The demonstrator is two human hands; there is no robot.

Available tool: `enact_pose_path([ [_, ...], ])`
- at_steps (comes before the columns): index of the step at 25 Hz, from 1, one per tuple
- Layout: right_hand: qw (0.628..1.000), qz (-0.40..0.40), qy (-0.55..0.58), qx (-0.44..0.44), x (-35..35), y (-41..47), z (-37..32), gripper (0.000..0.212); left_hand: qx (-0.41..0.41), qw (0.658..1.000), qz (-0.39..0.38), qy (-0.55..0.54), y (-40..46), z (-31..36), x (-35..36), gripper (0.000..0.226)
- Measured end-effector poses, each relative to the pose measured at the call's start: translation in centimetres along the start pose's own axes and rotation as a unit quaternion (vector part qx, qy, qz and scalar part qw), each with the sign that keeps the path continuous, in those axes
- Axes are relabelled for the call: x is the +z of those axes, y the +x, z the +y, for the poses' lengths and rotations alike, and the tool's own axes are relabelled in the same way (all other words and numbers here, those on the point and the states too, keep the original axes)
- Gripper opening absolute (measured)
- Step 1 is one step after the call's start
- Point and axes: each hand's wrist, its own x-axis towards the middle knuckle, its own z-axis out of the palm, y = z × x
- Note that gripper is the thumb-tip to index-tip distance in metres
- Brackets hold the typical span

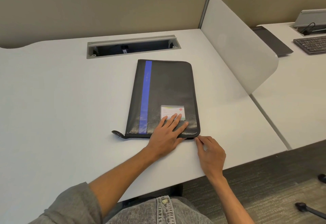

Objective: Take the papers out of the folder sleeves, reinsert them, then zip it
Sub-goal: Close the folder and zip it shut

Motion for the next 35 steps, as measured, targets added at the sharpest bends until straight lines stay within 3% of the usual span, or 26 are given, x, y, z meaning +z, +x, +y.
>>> enact_pose_path([
  [5, 0.998, -0.028, 0.016, 0.051, 0.2, -0.3, -0.8, 0.006, 0.012, 1.000, 0.012, -0.007, -0.6, -0.5, 0.2, 0.053],
  [13, 0.997, -0.026, 0.036, 0.059, 1.2, 0.2, -1.9, 0.007, 0.062, 0.998, 0.029, -0.002, -3.3, -3.6, -0.2, 0.049],
  [24, 0.992, -0.061, 0.105, 0.045, 1.3, 0.5, -1.3, 0.014, -0.005, 1.000, 0.015, -0.004, -1.7, -0.3, -0.1, 0.057],
  [35, 0.996, -0.053, 0.051, 0.041, 2.4, 0.7, -2.9, 0.013, 0.042, 0.998, 0.030, -0.038, -2.7, -2.6, 0.6, 0.053],
])
